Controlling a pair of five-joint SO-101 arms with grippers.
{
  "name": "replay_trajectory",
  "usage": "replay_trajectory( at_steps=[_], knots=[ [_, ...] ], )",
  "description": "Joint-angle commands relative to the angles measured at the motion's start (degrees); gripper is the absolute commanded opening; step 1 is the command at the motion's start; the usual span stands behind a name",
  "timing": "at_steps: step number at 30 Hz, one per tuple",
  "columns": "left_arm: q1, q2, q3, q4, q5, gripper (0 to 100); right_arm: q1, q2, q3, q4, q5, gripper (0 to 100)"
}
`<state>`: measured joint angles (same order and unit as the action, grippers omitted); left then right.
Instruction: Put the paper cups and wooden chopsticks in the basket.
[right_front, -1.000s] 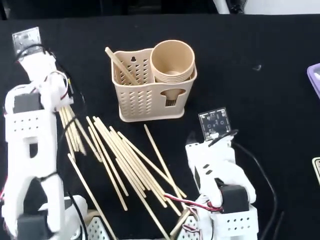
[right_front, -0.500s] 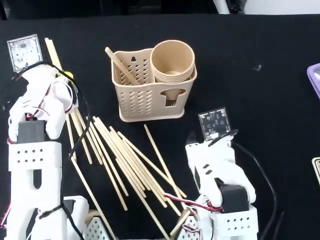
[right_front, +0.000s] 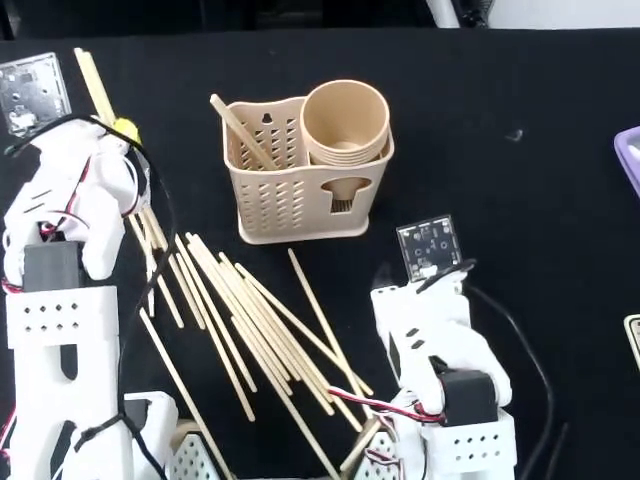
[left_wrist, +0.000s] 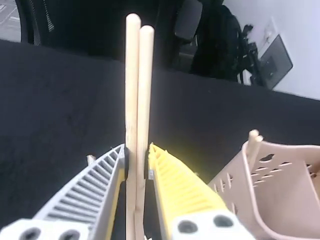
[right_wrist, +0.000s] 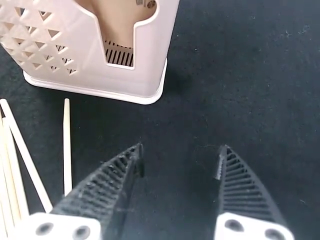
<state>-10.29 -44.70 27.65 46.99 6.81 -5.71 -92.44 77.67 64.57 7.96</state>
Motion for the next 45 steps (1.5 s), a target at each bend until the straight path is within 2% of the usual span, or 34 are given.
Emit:
replay_trajectory(
  at_steps=[1,7,15,17,24,31,38,43,45],
  knots=[
    [0.84,-1.67,-5.49,2.37,0.79,3,0.88,-0.57,-0.22,-1.14,0.0,24.3],
    [0.75,-3.69,-12.62,10.64,0.7,3,0.88,-0.57,-0.22,-1.14,0.0,24.3],
    [0.66,-15.47,-8.66,15.74,0.35,3,0.62,-0.57,-0.22,-1.14,0.0,24.3],
    [0.4,-18.2,-6.11,13.8,0.35,3,0.53,-0.57,-0.22,-1.14,0.0,24.3],
    [-3.47,-22.95,1.45,-1.49,-1.58,3,0.79,-0.57,-0.22,-1.14,0.0,24.3],
    [-8.31,-23.12,1.8,-10.11,-1.23,3,0.53,-0.57,-0.22,-1.14,0.0,24.3],
    [-7.96,-23.3,1.71,-17.41,-0.97,3,0.53,-0.57,-0.22,-1.14,0.0,24.3],
    [-7.34,-22.95,1.89,-20.75,5.8,3,0.79,-0.57,-0.22,-1.14,-0.09,24.3],
    [-3.47,-22.95,2.24,-20.75,7.47,3,0.79,-0.57,-0.22,-1.14,-0.26,24.3]
  ],
)
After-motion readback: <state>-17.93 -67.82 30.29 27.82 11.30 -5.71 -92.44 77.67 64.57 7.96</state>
